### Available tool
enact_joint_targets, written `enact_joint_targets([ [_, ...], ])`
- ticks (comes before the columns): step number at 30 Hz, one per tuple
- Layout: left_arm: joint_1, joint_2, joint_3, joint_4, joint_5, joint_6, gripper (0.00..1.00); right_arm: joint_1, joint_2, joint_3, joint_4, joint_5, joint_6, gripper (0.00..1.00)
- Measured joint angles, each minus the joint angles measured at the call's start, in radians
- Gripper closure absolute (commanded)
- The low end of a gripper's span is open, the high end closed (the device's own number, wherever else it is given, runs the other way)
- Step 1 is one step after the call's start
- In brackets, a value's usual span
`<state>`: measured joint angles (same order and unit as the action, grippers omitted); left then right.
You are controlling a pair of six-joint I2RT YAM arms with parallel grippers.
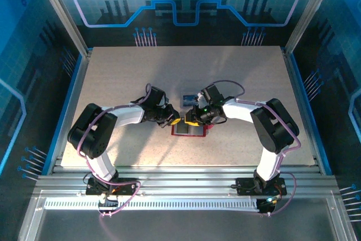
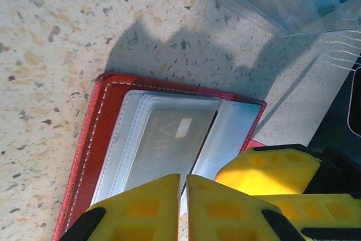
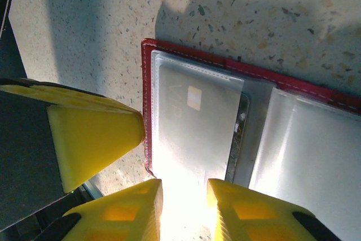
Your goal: Take the credit cards out of the card holder
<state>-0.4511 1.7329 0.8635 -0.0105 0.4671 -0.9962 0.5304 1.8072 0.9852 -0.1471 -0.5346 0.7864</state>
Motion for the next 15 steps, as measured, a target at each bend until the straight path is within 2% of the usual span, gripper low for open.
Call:
enact_joint_targets([
  [15,-0.005,0.002,-0.016,-0.008,-0.007,0.0,0.87,0.014,0.033,0.0,0.009,0.001,0.006,0.71],
])
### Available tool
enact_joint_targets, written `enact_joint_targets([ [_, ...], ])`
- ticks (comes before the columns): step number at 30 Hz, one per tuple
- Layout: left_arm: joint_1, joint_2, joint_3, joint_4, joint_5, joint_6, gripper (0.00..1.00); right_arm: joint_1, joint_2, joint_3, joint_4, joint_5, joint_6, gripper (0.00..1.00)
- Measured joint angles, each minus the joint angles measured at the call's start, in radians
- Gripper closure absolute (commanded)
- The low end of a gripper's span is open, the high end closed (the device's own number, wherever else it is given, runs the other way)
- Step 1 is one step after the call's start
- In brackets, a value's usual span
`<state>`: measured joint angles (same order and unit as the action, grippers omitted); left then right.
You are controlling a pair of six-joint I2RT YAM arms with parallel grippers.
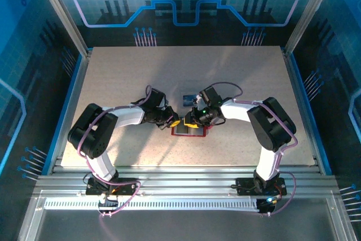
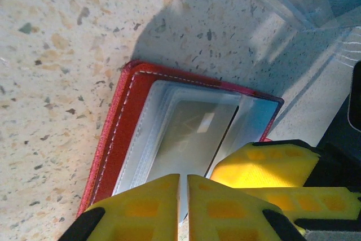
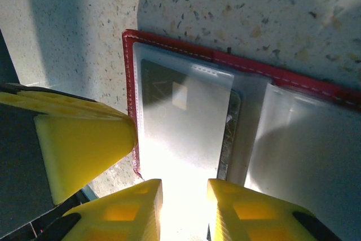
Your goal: Take the credit cards out of the card holder
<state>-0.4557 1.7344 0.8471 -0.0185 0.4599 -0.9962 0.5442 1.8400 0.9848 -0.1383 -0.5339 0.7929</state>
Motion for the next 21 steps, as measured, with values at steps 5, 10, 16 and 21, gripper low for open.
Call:
enact_joint_targets([
  [5,0.0,0.0,-0.001,0.0,-0.004,0.0,0.87,0.001,0.001,-0.004,0.005,0.003,0.002,0.71],
  [10,0.0,0.0,-0.012,0.0,-0.014,0.0,0.87,0.01,0.001,-0.006,0.004,0.005,0.001,0.71],
  [16,0.0,0.0,-0.024,-0.002,-0.02,0.0,0.87,0.012,0.001,-0.006,0.0,0.014,0.0,0.71],
  [21,0.0,0.0,-0.026,-0.002,-0.026,0.001,0.87,0.012,0.001,-0.006,-0.011,0.029,0.0,0.71],
])
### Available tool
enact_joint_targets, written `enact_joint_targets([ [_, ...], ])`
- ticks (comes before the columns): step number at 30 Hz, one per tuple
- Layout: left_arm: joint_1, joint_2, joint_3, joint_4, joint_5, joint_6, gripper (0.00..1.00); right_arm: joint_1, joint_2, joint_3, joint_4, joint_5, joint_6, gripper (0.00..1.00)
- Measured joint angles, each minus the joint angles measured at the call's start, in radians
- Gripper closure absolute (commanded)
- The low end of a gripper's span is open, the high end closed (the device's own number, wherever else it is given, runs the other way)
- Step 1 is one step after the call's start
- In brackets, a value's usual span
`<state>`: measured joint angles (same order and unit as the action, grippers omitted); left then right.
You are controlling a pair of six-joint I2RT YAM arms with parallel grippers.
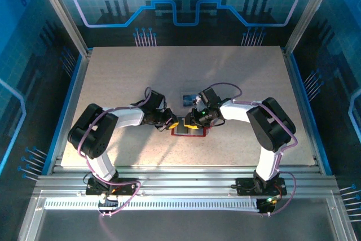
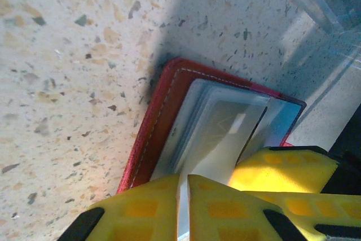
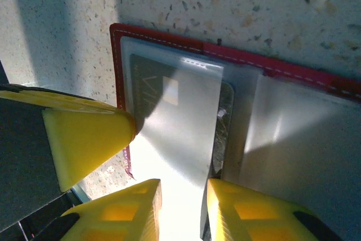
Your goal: Take the credit cards out of the card holder
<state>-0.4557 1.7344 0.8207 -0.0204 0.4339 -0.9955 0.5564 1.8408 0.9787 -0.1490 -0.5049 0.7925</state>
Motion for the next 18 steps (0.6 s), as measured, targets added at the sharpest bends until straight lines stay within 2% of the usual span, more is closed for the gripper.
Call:
enact_joint_targets([
  [18,0.0,0.0,0.0,0.0,-0.003,0.0,0.87,0.0,-0.013,0.009,-0.068,0.035,-0.034,0.7],
])
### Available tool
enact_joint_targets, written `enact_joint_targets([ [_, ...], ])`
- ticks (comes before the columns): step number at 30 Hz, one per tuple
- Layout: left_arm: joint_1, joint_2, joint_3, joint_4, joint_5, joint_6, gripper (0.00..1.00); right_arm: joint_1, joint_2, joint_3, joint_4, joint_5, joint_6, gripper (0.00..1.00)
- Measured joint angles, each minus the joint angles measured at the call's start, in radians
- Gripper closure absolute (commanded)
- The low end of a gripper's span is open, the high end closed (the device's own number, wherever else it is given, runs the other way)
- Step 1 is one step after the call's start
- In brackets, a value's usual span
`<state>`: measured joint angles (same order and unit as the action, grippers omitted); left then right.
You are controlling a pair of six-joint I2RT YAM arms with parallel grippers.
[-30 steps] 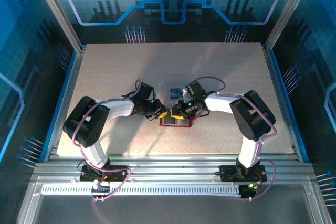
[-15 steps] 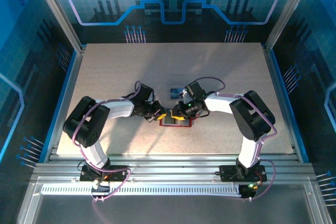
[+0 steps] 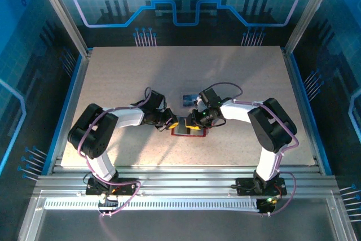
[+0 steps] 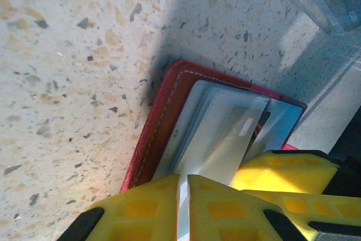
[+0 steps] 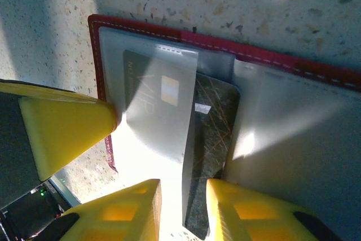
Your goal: Take the credit cards out of the card holder
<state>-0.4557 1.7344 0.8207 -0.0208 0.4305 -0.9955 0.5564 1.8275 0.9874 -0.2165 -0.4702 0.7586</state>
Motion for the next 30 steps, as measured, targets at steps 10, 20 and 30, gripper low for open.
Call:
enact_joint_targets([
  [10,0.0,0.0,0.0,0.0,0.0,0.0,0.87,0.0,-0.005,0.001,-0.002,0.001,0.0,0.7],
  [20,-0.002,-0.013,0.001,-0.004,0.0,0.002,0.87,0.0,-0.019,0.001,-0.003,0.007,0.0,0.7],
  [30,-0.038,-0.023,0.049,-0.069,-0.016,0.033,0.86,-0.001,-0.045,-0.006,0.001,0.007,0.001,0.7],
])
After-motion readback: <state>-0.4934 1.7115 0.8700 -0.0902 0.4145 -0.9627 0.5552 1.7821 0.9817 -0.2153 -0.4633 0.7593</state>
